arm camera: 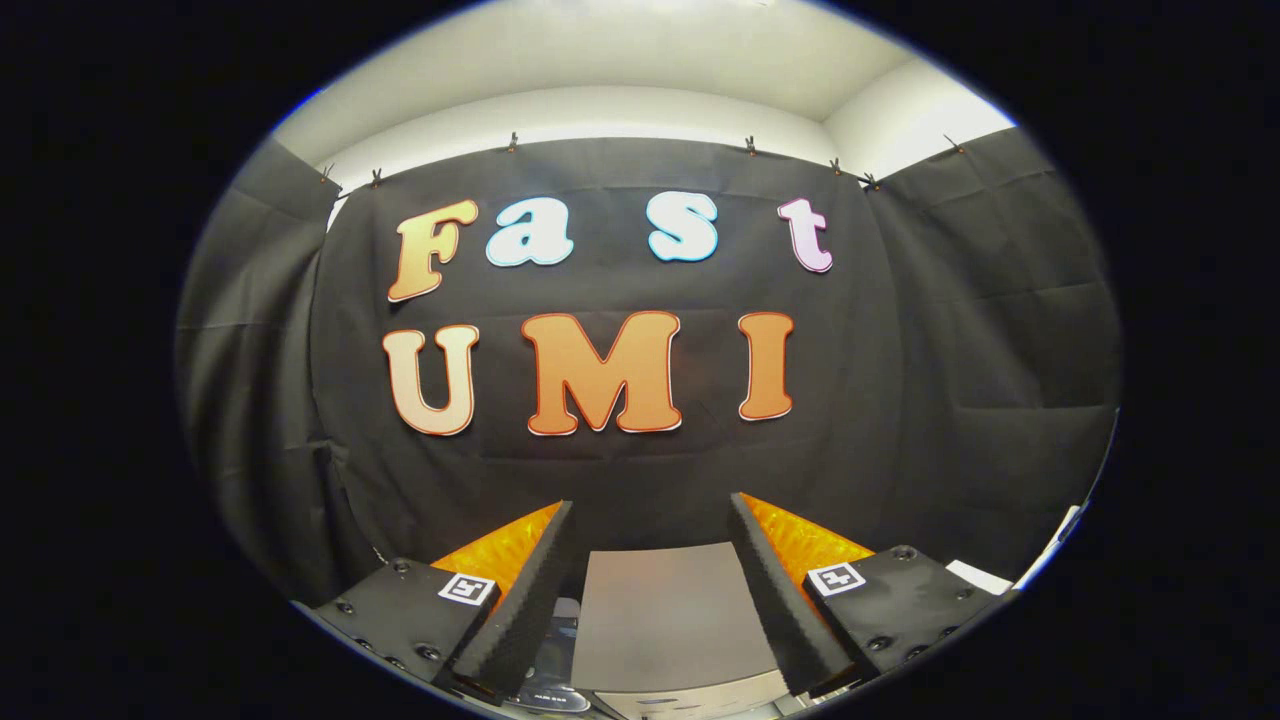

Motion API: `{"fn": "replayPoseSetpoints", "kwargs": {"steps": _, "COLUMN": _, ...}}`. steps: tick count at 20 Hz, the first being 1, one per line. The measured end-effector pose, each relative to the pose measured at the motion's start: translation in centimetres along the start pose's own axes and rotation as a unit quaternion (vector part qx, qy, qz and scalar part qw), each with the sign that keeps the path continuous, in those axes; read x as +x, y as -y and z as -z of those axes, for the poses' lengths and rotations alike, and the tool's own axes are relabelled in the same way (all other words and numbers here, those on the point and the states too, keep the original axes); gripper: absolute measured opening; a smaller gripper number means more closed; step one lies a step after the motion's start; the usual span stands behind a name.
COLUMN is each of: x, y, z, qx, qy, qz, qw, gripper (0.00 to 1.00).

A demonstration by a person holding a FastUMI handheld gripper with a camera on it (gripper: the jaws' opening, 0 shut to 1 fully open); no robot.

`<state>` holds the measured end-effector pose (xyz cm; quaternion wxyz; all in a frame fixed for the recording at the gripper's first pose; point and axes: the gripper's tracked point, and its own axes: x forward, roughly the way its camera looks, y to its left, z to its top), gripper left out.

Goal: Put the clothes into the washing machine and then close the washing machine lid.

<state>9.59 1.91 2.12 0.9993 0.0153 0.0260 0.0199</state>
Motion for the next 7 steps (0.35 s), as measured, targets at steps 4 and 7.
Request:
{"fn": "replayPoseSetpoints", "kwargs": {"steps": 4, "x": 0.35, "y": 0.77, "z": -0.54, "qx": -0.004, "qy": 0.009, "qz": -0.001, "qw": 1.0, "gripper": 0.98}}
{"fn": "replayPoseSetpoints", "kwargs": {"steps": 7, "x": 0.4, "y": 0.93, "z": -0.62, "qx": -0.004, "qy": 0.008, "qz": -0.003, "qw": 1.0, "gripper": 0.98}}
